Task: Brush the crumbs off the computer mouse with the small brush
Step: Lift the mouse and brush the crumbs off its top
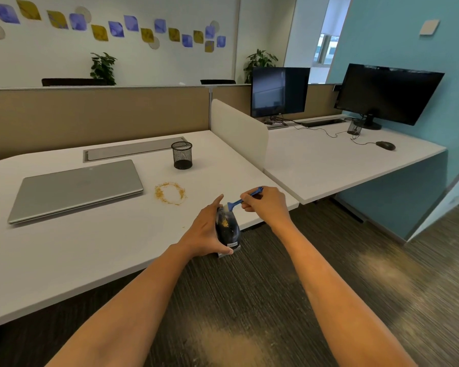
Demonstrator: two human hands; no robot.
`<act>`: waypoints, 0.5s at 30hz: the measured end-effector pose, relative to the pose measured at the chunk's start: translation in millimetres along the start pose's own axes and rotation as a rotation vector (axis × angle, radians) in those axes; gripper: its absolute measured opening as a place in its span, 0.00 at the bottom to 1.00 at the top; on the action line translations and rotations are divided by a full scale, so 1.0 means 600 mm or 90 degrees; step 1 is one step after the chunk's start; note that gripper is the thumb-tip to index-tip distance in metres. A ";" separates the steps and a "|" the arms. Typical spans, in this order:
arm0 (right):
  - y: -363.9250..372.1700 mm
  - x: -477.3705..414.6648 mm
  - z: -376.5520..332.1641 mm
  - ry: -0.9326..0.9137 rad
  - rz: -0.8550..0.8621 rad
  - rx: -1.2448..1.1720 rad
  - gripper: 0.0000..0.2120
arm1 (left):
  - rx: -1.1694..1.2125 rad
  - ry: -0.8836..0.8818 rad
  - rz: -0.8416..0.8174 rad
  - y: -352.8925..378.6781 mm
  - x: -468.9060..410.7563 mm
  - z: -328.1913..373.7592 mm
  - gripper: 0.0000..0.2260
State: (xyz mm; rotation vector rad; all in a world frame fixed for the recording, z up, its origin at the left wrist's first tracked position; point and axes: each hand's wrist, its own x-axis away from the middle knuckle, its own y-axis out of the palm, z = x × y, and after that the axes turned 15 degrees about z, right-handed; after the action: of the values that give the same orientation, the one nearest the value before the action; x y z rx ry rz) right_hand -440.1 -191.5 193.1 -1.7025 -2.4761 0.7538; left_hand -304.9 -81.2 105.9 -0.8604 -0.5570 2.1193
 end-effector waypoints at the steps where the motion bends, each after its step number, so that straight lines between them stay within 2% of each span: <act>1: 0.007 0.003 -0.001 0.005 -0.022 -0.001 0.05 | 0.000 -0.001 0.000 0.002 -0.001 0.002 0.58; 5: 0.008 0.002 0.008 0.041 -0.051 0.001 0.06 | 0.009 0.006 0.010 -0.003 -0.003 0.004 0.58; 11: -0.012 -0.018 0.016 0.053 0.043 -0.024 0.04 | 0.007 0.006 0.006 -0.007 0.005 0.002 0.57; 15: 0.014 -0.011 0.001 0.052 0.023 -0.036 0.04 | -0.001 0.010 -0.008 0.005 0.004 0.009 0.58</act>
State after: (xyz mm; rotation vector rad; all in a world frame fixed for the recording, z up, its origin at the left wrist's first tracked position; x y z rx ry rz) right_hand -430.2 -195.4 190.5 -1.7639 -2.4418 0.6097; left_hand -311.4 -81.6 106.8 -0.8718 -0.5537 2.0987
